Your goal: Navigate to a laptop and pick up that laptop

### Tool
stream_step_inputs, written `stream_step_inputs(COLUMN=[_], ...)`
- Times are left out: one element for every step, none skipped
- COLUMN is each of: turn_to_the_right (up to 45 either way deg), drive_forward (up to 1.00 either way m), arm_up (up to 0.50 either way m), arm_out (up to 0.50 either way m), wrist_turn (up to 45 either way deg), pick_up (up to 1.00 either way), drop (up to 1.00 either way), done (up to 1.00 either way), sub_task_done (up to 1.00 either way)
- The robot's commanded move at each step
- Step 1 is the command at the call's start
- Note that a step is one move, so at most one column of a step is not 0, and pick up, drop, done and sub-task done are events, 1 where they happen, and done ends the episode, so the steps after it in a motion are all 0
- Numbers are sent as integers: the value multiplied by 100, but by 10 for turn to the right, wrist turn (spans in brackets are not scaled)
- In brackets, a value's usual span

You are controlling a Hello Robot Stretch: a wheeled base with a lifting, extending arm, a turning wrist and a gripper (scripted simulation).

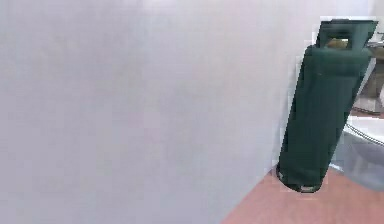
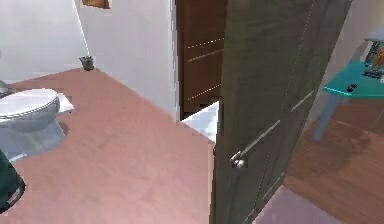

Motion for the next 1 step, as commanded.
stream_step_inputs(turn_to_the_right=[420], drive_forward=[0], arm_up=[0], arm_out=[0], wrist_turn=[0], pick_up=[0], drop=[0], done=[0], sub_task_done=[0])
